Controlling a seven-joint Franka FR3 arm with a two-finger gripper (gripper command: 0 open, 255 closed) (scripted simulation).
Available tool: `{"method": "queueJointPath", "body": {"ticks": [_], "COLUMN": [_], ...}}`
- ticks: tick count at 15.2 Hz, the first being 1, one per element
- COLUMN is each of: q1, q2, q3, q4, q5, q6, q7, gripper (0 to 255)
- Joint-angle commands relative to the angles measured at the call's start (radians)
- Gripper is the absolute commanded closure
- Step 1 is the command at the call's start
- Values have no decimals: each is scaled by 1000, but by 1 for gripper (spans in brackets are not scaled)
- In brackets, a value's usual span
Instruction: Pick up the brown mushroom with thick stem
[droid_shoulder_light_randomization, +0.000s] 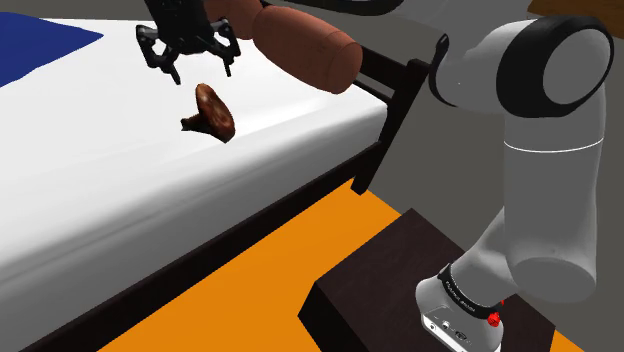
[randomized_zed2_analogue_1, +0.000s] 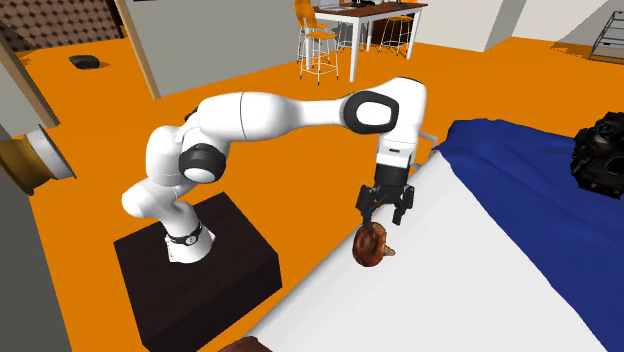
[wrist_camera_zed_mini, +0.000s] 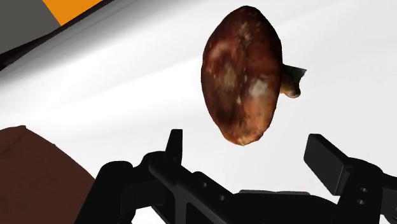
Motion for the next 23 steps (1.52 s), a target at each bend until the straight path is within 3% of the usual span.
{"method": "queueJointPath", "body": {"ticks": [1, 7, 8, 17, 23], "q1": [-1, -32, -35, -32, 11], "q2": [6, -8, -12, -8, 12], "q3": [-2, 3, 4, 3, -4], "q4": [-16, -104, -108, -104, 16], "q5": [-3, 4, 6, 4, -8], "q6": [17, 78, 79, 78, -4], "q7": [15, 46, 45, 47, 4], "gripper": [0, 0, 255, 255, 255]}}
